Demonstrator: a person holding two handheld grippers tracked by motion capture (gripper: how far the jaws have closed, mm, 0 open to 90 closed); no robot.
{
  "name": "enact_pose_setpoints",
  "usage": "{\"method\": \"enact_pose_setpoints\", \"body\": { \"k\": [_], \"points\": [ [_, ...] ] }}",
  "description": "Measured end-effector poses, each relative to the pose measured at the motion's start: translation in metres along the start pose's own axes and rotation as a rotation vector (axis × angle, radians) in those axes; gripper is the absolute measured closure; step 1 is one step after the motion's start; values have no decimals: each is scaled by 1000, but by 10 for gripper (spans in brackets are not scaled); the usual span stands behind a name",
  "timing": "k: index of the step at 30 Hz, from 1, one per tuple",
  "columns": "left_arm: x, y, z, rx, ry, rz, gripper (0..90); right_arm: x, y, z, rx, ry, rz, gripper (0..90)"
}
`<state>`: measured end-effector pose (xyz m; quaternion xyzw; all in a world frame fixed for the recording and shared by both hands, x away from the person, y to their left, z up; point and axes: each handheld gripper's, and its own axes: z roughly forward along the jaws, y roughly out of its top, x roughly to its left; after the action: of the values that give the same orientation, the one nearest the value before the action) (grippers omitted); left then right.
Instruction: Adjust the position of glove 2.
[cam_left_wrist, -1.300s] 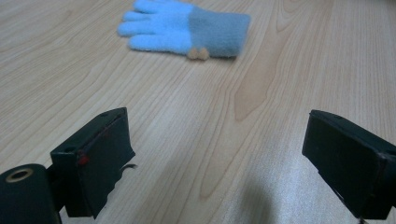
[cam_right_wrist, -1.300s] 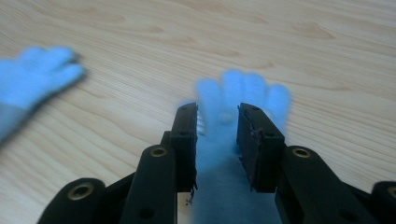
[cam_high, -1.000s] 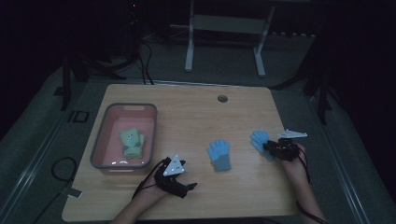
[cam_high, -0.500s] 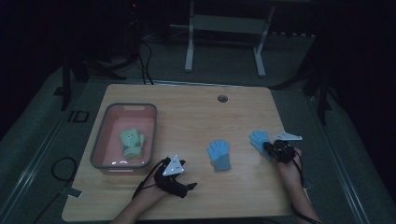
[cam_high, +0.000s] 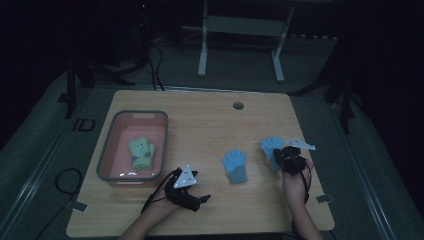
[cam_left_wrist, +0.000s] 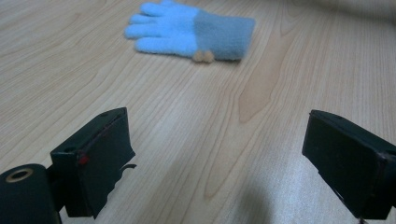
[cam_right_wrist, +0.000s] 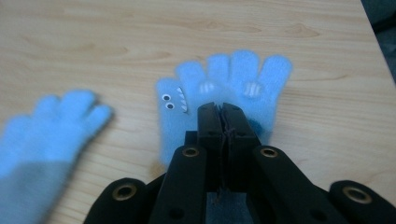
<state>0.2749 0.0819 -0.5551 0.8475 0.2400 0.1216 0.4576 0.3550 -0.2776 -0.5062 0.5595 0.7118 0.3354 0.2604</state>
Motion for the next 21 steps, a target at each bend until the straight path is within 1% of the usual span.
{"method": "enact_pose_setpoints", "body": {
  "k": [2, 3, 4, 5, 7, 9, 12, 14, 16, 17, 18, 19, 21],
  "points": [
    [-1, 1, 0, 0, -4, 4, 84, 6, -1, -1, -9, -20, 25, 875],
    [-1, 1, 0, 0, -4, 4, 84, 6, -1, -1, -9, -20, 25, 875],
    [-2, 2, 1, 0, -8, 13, 84, 9, -3, -1, -10, -32, 33, 875],
    [-2, 2, 1, -1, -9, 15, 84, 17, -7, -1, -19, -58, 27, 875],
    [-2, 3, 2, -2, -12, 17, 84, 24, -12, 1, -17, -61, 24, 875],
    [-2, 3, 3, -1, -16, 19, 84, 29, -18, 3, -7, -76, 20, 875],
    [-3, 4, 3, 1, -21, 26, 84, 31, -27, 9, 13, -78, 50, 874],
    [-3, 5, 4, 1, -22, 29, 84, 31, -31, 13, 26, -67, 69, 873],
    [-3, 6, 5, 0, -24, 31, 84, 32, -32, 15, 29, -70, 68, 872],
    [-2, 6, 5, 0, -26, 32, 84, 32, -37, 20, 47, -62, 71, 864],
    [-2, 6, 5, 0, -27, 32, 84, 32, -38, 21, 54, -63, 70, 853],
    [-2, 6, 5, 0, -27, 33, 84, 32, -39, 24, 65, -54, 61, 843],
    [-2, 6, 5, 1, -27, 34, 84, 33, -39, 24, 68, -50, 52, 812]
  ]
}}
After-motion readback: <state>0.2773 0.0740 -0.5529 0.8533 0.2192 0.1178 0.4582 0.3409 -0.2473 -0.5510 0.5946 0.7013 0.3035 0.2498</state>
